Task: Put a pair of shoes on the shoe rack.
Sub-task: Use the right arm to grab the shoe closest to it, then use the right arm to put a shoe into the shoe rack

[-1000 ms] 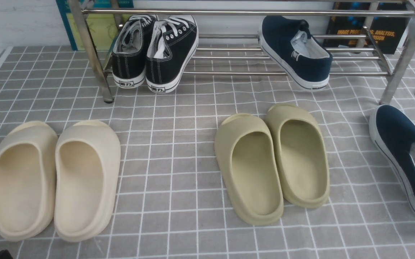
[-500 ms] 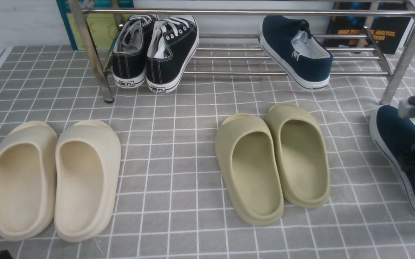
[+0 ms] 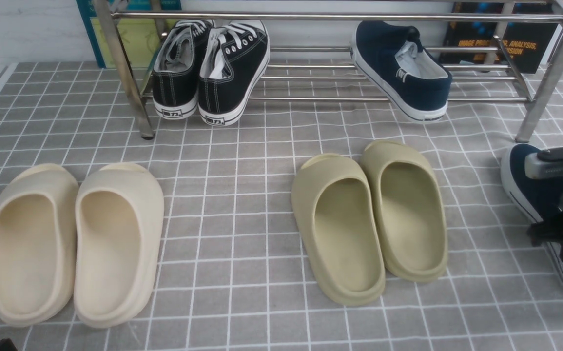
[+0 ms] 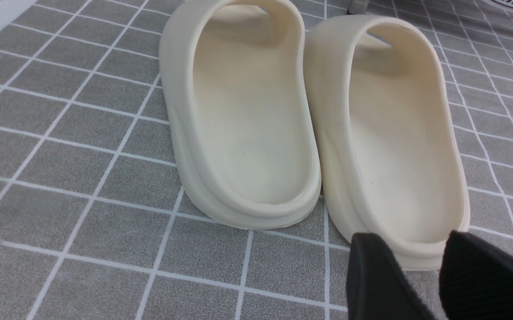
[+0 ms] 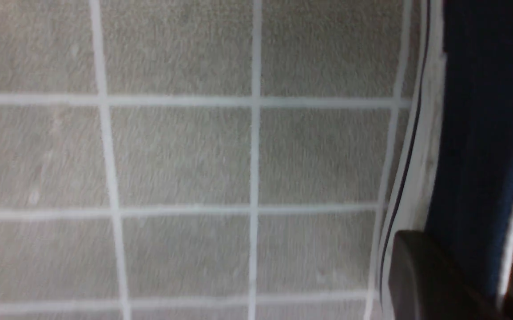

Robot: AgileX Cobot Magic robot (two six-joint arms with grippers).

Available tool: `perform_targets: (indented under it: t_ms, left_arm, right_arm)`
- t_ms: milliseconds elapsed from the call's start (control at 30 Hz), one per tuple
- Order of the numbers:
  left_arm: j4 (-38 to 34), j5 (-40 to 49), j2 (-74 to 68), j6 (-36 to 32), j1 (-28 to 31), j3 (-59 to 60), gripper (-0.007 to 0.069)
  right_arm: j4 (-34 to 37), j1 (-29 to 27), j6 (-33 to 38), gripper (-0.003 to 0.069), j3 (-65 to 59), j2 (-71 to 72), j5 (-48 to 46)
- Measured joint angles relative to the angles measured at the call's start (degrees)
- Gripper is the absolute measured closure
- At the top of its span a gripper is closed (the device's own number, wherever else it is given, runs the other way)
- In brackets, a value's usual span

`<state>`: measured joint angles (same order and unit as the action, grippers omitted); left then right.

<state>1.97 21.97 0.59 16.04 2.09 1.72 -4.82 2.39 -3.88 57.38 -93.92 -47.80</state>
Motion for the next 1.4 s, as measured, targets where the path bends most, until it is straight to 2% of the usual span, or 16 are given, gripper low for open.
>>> perform_targets:
  t_ms: [300,467,633,933,1200,1400]
  left_arm:
    - [0.0,0.0,0.0,0.0,0.0,0.0,0.0387]
    - [0.0,0.0,0.0,0.0,0.0,0.0,0.0387]
    - [0.0,0.0,0.0,0.0,0.0,0.0,0.0387]
    - [0.0,0.0,0.0,0.0,0.0,0.0,0.0387]
    - [0.0,0.0,0.0,0.0,0.0,0.0,0.0387]
    - [0.0,0.0,0.0,0.0,0.0,0.0,0.0387]
  right_arm:
    - [0.7,8.2,0.0,0.0630,3.8,11.3,-3.2]
    - [0.3,8.5,0.3,0.0630,9.1,10.5,-2.3]
    - [-3.1,8.5,0.3,0.0630,15.4,6.0,-2.6]
    - [-6.7,8.5,0.2,0.0630,23.1,-3.5,-9.4]
    - [-3.7,8.5,0.8,0.0630,24.6,-6.1,-10.0]
    - [-2.0,8.5,1.4,0.0630,24.6,-2.5,-12.1]
